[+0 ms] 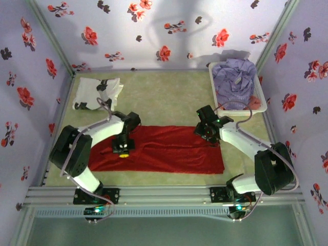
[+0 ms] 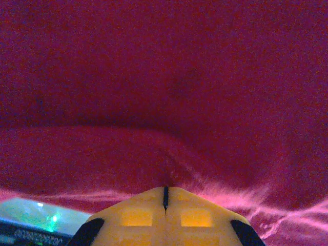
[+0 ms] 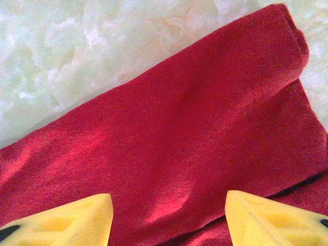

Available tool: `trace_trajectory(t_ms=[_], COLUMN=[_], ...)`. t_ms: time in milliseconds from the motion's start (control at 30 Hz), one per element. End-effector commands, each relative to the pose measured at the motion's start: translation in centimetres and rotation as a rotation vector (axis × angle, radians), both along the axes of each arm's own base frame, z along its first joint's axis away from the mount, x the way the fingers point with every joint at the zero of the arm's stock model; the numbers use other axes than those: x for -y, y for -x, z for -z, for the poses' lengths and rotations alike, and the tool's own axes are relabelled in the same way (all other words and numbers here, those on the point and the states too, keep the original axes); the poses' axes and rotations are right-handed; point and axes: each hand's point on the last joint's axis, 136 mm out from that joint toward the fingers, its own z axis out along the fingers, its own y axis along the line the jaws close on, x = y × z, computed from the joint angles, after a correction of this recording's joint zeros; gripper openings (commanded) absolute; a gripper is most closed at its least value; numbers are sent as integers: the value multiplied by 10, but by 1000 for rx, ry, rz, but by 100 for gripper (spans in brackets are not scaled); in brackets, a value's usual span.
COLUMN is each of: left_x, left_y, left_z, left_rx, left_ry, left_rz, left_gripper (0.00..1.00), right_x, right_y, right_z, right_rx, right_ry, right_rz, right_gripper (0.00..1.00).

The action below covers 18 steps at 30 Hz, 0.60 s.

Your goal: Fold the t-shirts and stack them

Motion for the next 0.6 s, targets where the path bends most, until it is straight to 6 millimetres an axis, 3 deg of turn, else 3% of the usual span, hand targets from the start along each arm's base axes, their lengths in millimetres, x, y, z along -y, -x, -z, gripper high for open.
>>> trace_trajectory(t_ms=[0, 167, 367, 567], left_x=[-2, 1, -17, -41], left_y=[30, 37, -4, -35], left_z=[-6, -16, -43, -33], left_rx=[-56, -28, 106, 130], left_ry=[-9, 51, 62, 44], left_rz=[-78, -99, -117, -116], left_gripper=[0, 0, 0, 0], right_x=[-6, -6, -7, -6], right_y=[-8, -9, -9, -7], right_z=[-8, -8, -8, -10], right_rx=[25, 25, 19, 19], right_ry=[-4, -1, -1, -1], right_rz=[-27, -30, -36, -37], right_gripper=[61, 61, 61, 61])
